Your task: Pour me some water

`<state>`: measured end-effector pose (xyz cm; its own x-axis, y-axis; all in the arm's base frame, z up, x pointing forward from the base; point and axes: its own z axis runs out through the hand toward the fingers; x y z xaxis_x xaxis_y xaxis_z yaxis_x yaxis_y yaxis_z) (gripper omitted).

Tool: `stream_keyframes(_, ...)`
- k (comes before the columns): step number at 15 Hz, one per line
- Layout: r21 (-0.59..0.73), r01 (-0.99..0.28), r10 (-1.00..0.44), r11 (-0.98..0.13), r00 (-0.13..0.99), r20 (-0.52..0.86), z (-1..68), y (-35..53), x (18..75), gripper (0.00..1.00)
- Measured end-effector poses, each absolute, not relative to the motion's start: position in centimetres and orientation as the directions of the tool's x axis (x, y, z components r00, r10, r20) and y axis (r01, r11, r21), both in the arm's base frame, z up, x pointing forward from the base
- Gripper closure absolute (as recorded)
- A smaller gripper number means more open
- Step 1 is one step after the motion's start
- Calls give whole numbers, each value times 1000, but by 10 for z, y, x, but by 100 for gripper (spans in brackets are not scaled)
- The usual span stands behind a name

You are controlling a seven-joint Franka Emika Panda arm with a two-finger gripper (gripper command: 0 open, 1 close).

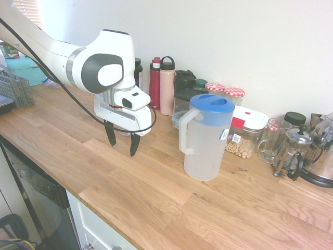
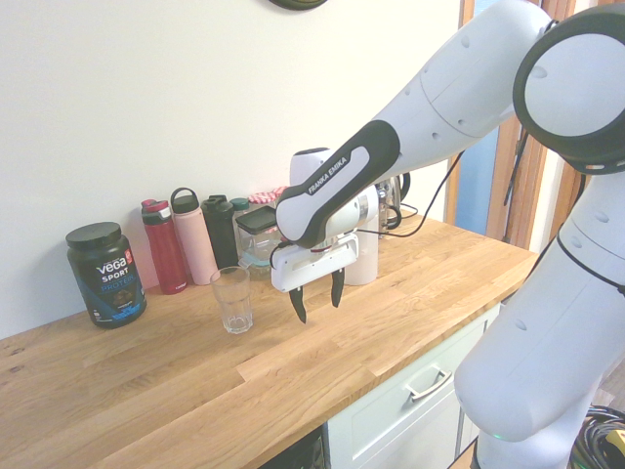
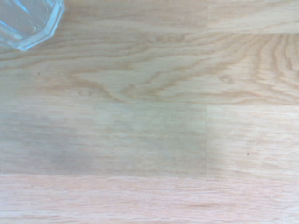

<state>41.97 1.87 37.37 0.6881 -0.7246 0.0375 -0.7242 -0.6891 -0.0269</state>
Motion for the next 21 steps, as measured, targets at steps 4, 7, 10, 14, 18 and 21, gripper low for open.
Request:
stream_keyframes(4,-36,-724,-725,-689,688,46,385,19,425,0)
stream_keyframes(7,-53,-723,-725,-689,685,71,445,19,431,0)
stream_keyframes(10,-59,-746,-748,-663,657,92,528,0,418,0)
stream_keyframes(14,-91,-814,-818,-573,565,107,604,-53,397,0)
stream_keyframes(18,-79,-875,-876,-477,466,124,616,-103,385,0)
stream_keyframes(21,-97,-899,-900,-428,414,139,596,-132,390,0)
